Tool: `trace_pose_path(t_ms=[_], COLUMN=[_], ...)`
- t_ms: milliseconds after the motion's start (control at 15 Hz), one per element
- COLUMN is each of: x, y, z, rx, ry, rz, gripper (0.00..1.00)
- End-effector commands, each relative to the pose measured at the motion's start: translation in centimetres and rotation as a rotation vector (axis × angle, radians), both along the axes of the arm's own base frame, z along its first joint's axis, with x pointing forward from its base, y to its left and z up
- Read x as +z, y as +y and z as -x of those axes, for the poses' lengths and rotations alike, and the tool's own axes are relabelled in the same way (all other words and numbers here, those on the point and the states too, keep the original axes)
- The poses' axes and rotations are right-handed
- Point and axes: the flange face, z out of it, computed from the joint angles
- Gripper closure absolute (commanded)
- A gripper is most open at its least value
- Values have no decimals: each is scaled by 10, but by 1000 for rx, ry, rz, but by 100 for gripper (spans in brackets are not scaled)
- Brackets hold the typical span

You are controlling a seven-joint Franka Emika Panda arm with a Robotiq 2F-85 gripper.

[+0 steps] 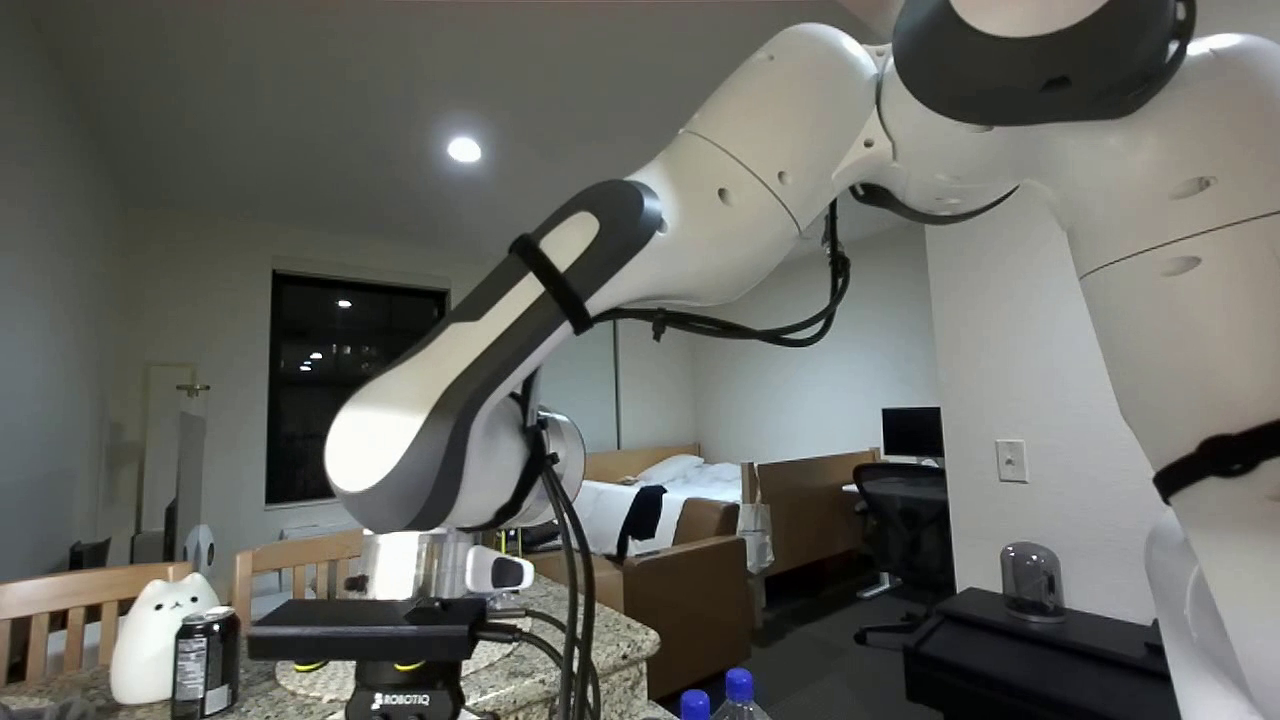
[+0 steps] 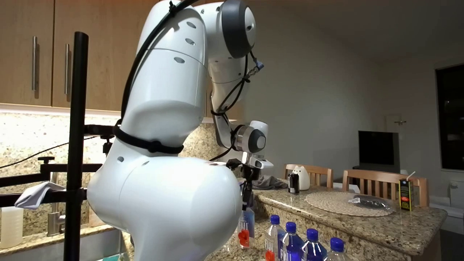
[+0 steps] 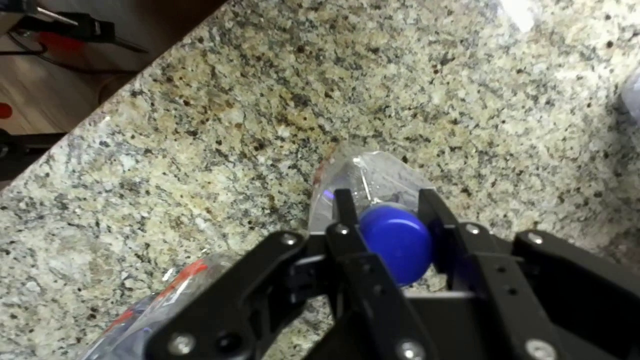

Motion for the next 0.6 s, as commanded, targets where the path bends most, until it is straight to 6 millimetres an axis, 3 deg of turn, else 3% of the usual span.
trace_pose_path(t_ms=[0,333,533], x=[3,-13,-16], y=[-30,-54,-63], z=[16,23,18], rx=[-145,-275,-342], ry=[0,48,47], rz=[58,91,81], gripper=[86,86,86])
